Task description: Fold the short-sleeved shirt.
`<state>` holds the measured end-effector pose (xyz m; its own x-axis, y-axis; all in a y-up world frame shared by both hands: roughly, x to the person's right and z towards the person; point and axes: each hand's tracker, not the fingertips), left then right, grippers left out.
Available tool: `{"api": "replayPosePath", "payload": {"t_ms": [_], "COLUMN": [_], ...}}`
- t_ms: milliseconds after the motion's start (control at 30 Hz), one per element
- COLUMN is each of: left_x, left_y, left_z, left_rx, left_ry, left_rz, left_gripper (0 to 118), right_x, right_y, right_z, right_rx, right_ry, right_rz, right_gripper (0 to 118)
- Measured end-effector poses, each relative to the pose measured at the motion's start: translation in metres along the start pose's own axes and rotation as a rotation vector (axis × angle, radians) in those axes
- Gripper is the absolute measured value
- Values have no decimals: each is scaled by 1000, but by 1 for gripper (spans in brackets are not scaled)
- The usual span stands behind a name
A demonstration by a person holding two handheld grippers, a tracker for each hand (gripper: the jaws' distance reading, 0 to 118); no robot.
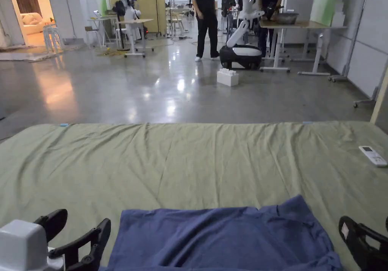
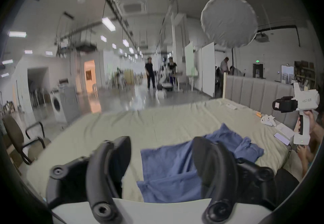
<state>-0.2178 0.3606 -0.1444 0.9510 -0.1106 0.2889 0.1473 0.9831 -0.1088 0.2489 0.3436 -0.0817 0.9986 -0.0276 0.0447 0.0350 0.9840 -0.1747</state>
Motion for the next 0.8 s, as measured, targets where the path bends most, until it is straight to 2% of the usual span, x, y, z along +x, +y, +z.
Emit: {"api": "replayPosePath", "payload": {"t_ms": [33, 67, 100, 133, 167, 200, 300, 333, 400, 567, 600, 800], "left_x": [7, 12, 18, 23, 27, 29, 38, 38, 39, 35, 33, 21], "left_y": [6, 7, 9, 12, 14, 15, 12, 15, 15, 19, 18, 5], "left_z": [15, 25, 35, 45, 53, 61, 80, 80, 80, 76, 75, 57], "left_rx": [33, 59, 81, 80, 70, 73, 157, 139, 143, 124, 122, 51], "left_ry": [-1, 5, 15, 18, 2, -37, -18, -26, -28, -35, -35, -17], "left_rz": [-12, -19, -22, -27, -35, -40, -28, -26, -22, 30, 42, 96], "left_gripper": [28, 15, 13, 7, 0, 0, 0, 0, 0, 0, 0, 0], "right_x": [-4, -10, -17, -24, -31, -35, -42, -44, -45, -45, -45, -41], "right_y": [0, 2, 4, 7, 8, 7, 7, 9, 8, 10, 8, 0], "right_z": [11, 21, 32, 43, 50, 56, 67, 71, 71, 73, 72, 67], "right_rx": [23, 42, 76, 119, 112, 106, 92, 109, 85, 105, 81, 73], "right_ry": [4, -1, -4, -1, -5, -10, 2, 5, 13, 3, -1, 11], "right_rz": [15, 30, 56, 95, 87, 82, 53, 67, 28, 40, 16, -4], "right_gripper": [63, 48, 21, 7, 6, 3, 0, 0, 0, 0, 0, 0]}}
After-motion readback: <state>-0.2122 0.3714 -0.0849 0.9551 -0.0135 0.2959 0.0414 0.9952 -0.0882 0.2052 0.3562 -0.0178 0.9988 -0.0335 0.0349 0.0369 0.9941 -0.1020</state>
